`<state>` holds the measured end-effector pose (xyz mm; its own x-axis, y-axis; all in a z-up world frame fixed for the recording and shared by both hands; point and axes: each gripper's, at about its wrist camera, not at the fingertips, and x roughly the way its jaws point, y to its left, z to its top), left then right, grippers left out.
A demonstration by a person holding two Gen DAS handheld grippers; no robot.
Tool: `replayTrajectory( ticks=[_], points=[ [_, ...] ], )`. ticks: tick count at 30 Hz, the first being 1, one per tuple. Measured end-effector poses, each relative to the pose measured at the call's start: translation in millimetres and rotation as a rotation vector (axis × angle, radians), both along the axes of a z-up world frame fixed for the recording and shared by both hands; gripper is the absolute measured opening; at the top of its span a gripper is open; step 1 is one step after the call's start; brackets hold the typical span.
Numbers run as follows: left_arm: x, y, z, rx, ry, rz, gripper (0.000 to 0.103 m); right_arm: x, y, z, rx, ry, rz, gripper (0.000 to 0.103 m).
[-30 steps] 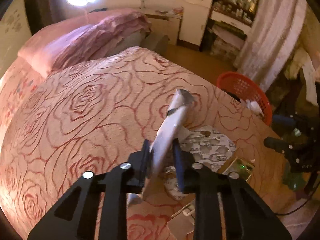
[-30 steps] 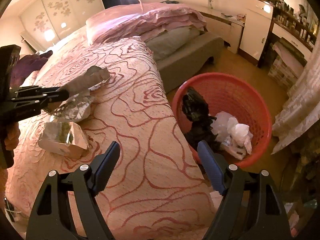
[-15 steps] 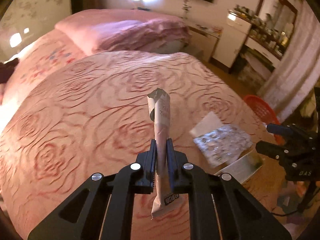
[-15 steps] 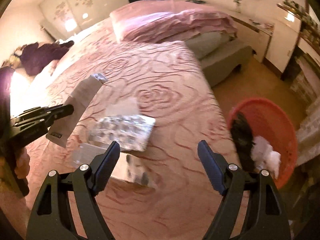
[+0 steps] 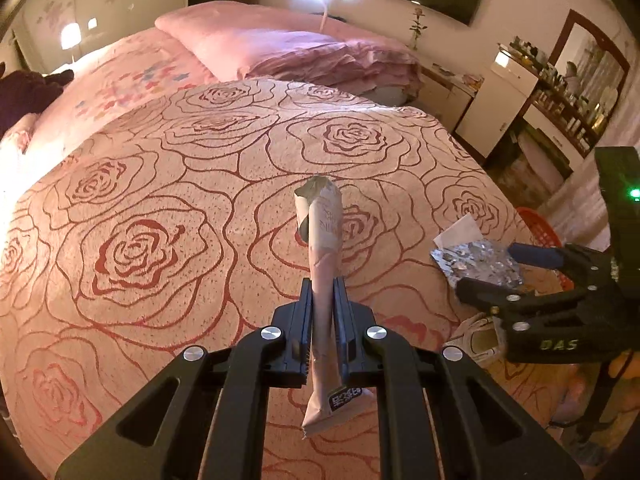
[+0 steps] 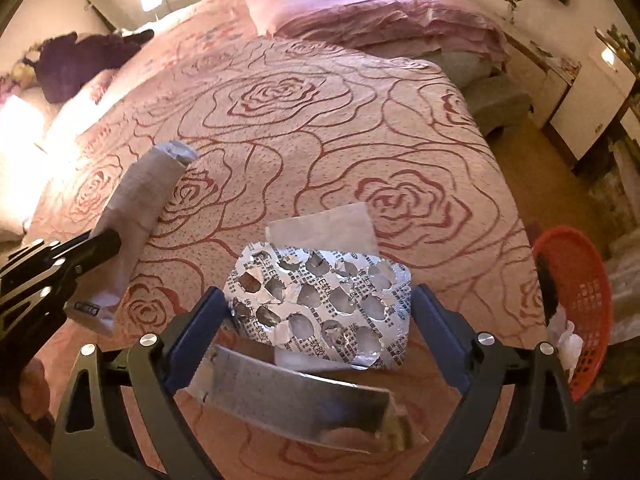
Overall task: Collect trash
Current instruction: 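Grasp the foil pill blister pack on the bed with the right tool, then carry the paper packet and blister pack over the red wastebasket with both tools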
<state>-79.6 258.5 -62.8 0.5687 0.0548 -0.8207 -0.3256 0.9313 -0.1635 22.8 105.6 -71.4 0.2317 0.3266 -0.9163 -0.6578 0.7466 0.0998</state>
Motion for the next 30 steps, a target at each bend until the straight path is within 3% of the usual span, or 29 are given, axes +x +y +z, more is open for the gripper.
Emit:
replayTrajectory(
  ticks=[9, 15, 30],
  points=[
    [-2, -3, -5, -0.011, 0.008, 0.003, 0.01, 1, 10, -8, -0.026, 0.018, 0.013, 0.095],
    [-3, -3, -6, -0.015, 0.007, 0.008, 0.01, -2, 12, -4, -0.021, -0.065, 0.026, 0.094],
    [-3, -4, 4, -0.019, -0.017, 0.019, 0.01, 15, -39, 19, 0.053, -0.112, -0.079, 0.091]
  ],
)
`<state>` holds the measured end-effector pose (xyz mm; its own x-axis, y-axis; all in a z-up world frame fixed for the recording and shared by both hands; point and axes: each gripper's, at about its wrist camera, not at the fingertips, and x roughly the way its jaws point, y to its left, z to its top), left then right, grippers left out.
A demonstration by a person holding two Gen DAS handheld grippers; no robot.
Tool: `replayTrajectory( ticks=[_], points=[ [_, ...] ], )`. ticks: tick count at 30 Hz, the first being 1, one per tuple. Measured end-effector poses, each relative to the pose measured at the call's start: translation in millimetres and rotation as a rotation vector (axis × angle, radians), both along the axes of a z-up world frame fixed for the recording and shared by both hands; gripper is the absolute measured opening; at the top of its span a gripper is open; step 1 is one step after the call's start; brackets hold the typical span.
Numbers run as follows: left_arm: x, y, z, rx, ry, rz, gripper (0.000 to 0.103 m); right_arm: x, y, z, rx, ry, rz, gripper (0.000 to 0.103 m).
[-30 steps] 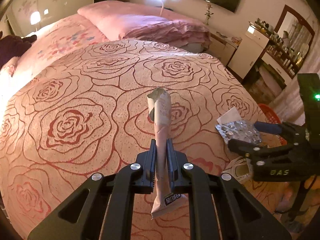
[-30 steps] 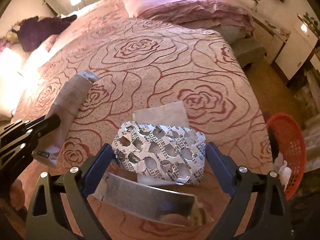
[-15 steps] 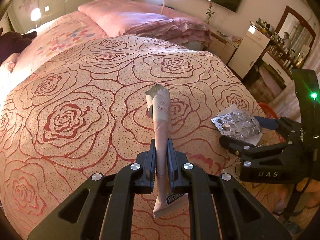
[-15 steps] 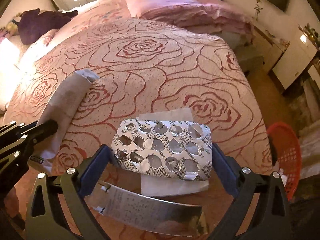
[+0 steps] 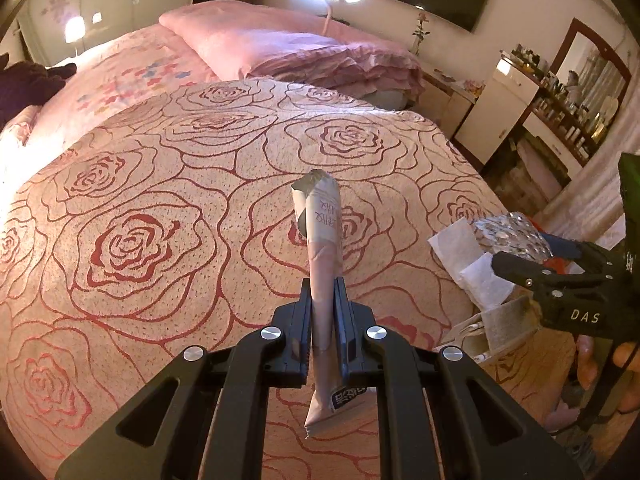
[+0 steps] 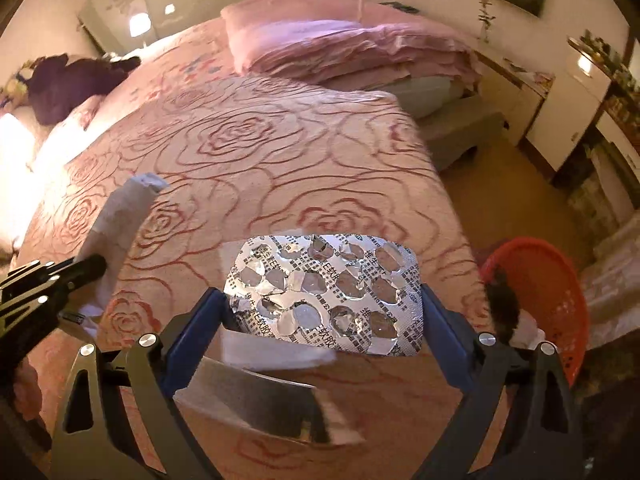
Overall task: Collect trash
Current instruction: 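Carry the paper packet and blister pack over the red wastebasket with both tools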
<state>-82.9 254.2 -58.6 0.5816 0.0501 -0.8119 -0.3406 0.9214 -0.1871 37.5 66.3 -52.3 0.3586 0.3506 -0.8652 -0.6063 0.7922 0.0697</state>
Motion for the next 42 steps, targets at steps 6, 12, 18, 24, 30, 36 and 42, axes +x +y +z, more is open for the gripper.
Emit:
replayTrajectory(
  ticks=[6, 12, 18, 24, 30, 36, 42],
  points=[
    [6, -9, 8, 0.007, -0.013, -0.017, 0.01, 7, -24, 4, 0.022, -0.01, -0.057, 0.091],
    [19, -27, 18, 0.024, -0.03, -0.062, 0.01, 10, -47, 11, 0.05, -0.03, -0.096, 0.091],
    [40, -55, 27, 0.046, -0.041, -0.139, 0.01, 17, -72, 13, 0.073, -0.037, -0.151, 0.091],
    [64, -88, 32, 0.065, -0.039, -0.225, 0.01, 29, -106, 15, 0.086, -0.046, -0.228, 0.091],
    [90, -122, 35, 0.063, -0.034, -0.314, 0.01, 40, -147, 10, 0.089, -0.048, -0.322, 0.091],
    [120, -163, 33, 0.063, -0.014, -0.414, 0.01, 48, -194, 3, 0.075, -0.056, -0.418, 0.091],
    [154, -207, 24, 0.064, 0.021, -0.511, 0.01, 57, -229, -7, 0.056, -0.053, -0.489, 0.091]
  ],
)
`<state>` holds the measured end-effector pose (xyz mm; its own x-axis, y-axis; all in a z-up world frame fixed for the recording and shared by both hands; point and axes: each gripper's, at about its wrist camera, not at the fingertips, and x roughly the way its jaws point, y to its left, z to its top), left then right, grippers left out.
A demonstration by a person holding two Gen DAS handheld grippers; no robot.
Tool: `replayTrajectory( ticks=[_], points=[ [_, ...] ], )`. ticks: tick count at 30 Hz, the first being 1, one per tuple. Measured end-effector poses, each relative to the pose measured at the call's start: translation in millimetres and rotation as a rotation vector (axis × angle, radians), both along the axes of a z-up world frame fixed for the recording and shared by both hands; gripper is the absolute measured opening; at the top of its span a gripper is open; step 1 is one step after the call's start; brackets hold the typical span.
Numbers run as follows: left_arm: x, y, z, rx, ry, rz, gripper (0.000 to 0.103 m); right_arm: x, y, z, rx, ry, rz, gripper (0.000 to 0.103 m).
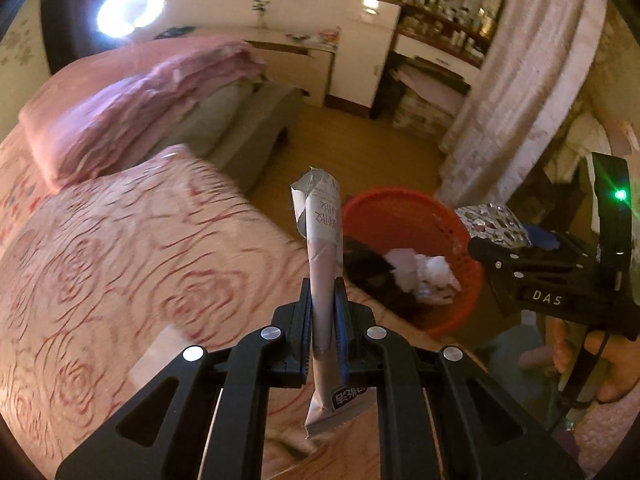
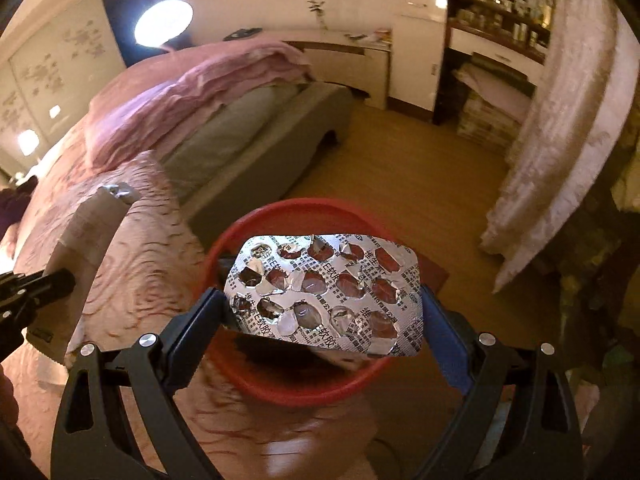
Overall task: Collect trash
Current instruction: 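Carry the paper packet and blister pack over the red wastebasket with both tools, then open both tools to drop the paper packet and blister pack into the wastebasket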
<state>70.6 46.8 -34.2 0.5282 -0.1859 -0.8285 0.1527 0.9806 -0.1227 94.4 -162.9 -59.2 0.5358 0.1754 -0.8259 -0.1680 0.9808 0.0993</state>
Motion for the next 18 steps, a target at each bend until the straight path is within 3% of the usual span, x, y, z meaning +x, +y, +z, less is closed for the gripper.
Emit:
replayTrajectory(
  ticks=[14, 15, 16, 17, 18],
  points=[
    [55, -86, -40, 0.048, 0.111, -0.188, 0.011, 8, -39, -21, 0.011, 0.037, -0.054, 0.091],
    [58, -89, -44, 0.045, 0.121, -0.192, 0.013, 8, -39, -22, 0.012, 0.039, -0.054, 0.091],
    [60, -92, -45, 0.042, 0.126, -0.193, 0.021, 7, -39, -23, 0.012, 0.04, -0.053, 0.091],
    [63, -94, -47, 0.037, 0.128, -0.191, 0.036, 7, -40, -23, 0.013, 0.042, -0.051, 0.091],
    [64, -95, -47, 0.036, 0.125, -0.183, 0.043, 8, -42, -24, 0.013, 0.043, -0.05, 0.091]
  ],
)
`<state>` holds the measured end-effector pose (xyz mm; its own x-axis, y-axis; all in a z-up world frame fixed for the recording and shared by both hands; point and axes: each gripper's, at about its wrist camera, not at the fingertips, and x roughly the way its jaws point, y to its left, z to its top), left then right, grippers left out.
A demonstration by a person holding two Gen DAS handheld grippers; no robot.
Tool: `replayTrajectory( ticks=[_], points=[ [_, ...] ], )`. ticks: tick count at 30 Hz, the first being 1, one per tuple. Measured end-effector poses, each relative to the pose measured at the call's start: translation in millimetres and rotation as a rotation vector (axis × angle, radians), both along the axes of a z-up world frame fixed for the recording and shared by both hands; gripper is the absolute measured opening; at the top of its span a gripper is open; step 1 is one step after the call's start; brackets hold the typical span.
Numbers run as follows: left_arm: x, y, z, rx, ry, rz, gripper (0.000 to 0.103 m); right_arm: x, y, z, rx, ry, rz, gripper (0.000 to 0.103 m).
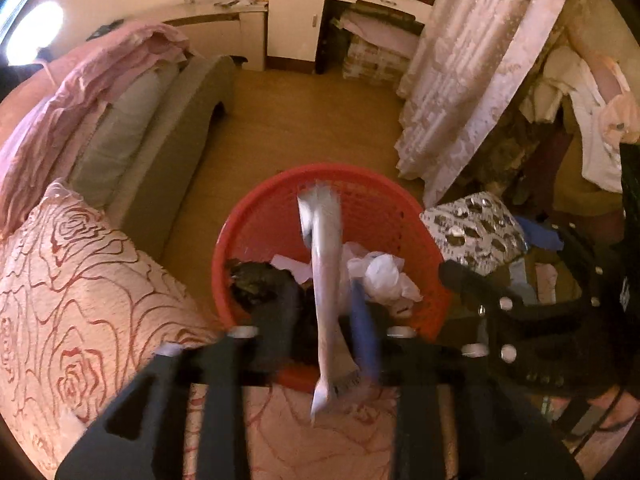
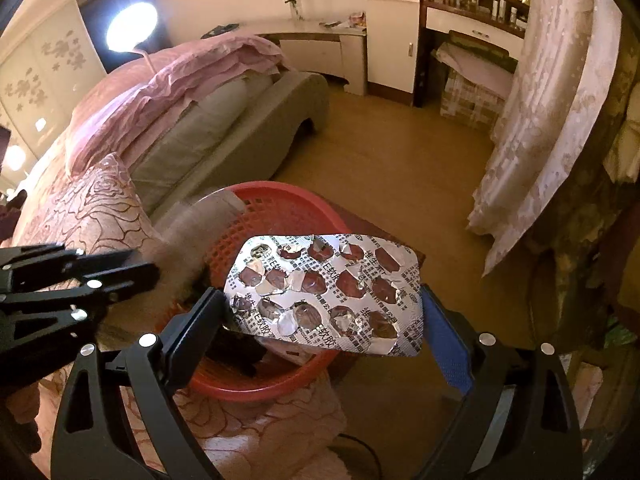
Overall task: Collect trash
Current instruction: 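Open both tools to drop the paper packet and blister pack into the wastebasket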
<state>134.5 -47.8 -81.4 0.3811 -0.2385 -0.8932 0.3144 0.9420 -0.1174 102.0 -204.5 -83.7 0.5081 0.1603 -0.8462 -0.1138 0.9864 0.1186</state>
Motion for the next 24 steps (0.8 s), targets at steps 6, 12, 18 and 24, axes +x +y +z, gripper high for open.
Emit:
replayTrajectory(
  ticks=[6, 12, 18, 24],
  points=[
    [0, 8, 3, 0.009, -0.012, 0.039, 0.06, 5, -2, -6, -0.002, 0.014, 0.0, 0.091],
    [-5, 30, 12, 0.052, -0.047, 0.098, 0.061, 7, 7, -11, -0.002, 0.025, 0.023, 0.091],
    [-12, 49, 20, 0.072, -0.073, 0.144, 0.063, 15, 18, -14, -0.01, 0.033, 0.05, 0.093],
    [-20, 61, 28, 0.085, -0.097, 0.173, 0.067, 21, 28, -10, -0.008, 0.028, 0.069, 0.094]
  ],
)
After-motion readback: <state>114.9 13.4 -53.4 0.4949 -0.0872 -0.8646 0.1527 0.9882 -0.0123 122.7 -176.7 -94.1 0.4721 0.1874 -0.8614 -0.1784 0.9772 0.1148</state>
